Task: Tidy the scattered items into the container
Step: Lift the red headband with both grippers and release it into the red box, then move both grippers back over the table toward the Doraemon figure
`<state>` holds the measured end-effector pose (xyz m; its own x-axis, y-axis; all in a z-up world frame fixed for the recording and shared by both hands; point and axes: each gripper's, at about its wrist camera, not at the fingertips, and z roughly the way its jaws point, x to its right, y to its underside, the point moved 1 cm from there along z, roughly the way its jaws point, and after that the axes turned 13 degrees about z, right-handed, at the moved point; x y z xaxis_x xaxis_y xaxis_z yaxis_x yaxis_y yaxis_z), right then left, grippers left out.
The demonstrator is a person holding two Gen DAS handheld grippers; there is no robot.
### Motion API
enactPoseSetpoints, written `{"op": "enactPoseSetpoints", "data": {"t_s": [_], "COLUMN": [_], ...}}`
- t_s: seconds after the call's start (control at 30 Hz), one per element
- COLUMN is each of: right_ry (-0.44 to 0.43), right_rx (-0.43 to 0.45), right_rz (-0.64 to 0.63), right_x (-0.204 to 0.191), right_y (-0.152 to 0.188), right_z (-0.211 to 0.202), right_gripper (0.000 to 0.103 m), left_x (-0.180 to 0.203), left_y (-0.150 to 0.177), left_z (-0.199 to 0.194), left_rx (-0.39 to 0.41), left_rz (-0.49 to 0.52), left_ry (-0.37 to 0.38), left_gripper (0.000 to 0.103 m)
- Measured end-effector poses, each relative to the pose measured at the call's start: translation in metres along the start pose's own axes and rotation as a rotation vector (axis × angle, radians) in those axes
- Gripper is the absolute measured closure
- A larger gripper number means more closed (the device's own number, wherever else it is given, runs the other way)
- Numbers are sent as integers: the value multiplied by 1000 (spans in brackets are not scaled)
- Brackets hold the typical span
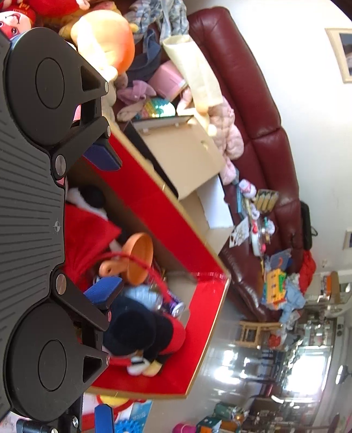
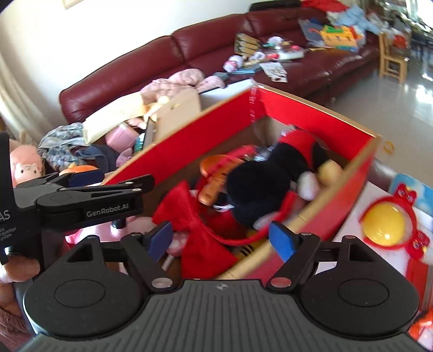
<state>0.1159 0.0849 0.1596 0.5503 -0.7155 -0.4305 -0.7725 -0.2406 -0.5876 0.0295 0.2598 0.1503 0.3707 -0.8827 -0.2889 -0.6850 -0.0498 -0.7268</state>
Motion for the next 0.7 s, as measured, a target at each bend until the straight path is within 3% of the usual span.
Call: {"op": "enactPoseSetpoints", "data": {"t_s": [0.53, 0.7], "right_ry": [-45, -10], "right_rx": [-4, 28], "right_rz": [63, 96], "right_x": [35, 60], "right_y": [0, 0], "right_z": [-29, -48], "right_gripper": [9, 8], "left_x": [42, 64], "left_y": [-6, -11], "left_z": [-15, -26], "left_rx": [23, 60], "left_rz": [54, 98], "left_ry": [41, 69], "left_gripper": [4, 2]}}
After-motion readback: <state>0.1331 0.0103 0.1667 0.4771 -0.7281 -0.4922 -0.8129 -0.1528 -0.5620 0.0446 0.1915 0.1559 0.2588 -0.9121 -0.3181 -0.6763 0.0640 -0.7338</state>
